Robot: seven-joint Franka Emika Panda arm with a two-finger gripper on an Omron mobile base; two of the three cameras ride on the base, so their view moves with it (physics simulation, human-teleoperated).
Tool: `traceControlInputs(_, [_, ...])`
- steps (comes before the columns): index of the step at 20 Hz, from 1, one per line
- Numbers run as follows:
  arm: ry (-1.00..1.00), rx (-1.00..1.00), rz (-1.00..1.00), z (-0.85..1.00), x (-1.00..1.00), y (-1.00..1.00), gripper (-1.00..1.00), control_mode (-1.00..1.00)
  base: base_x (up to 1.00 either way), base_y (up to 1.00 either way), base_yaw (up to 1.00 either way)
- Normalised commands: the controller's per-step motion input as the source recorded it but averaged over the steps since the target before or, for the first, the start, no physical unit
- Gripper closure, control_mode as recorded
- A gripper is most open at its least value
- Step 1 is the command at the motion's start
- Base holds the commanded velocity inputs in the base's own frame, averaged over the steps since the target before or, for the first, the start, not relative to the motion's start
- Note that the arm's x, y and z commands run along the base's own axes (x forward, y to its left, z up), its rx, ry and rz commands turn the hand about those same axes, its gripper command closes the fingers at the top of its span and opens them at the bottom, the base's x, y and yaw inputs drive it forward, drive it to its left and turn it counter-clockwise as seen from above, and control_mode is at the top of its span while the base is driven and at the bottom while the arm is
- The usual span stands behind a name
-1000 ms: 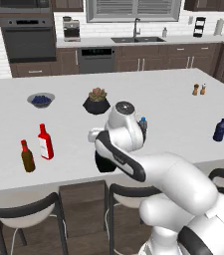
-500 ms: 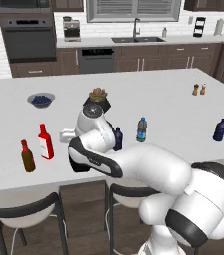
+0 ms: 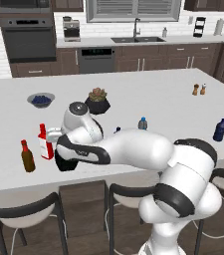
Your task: Move the plastic bottles in the middle to the plastics group, and the glass bottles in the middle to the glass group.
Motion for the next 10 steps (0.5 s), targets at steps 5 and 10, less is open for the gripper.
traceControlInputs(5, [-0.04, 0.00, 0.11, -0.14, 0.26, 0.31, 1.00, -1.00, 0.00, 0.00, 0.00])
traceControlInputs(10, [-0.07, 0.00, 0.08, -0.18, 0.20, 0.26, 1.00, -1.00, 0.00, 0.00, 0.00])
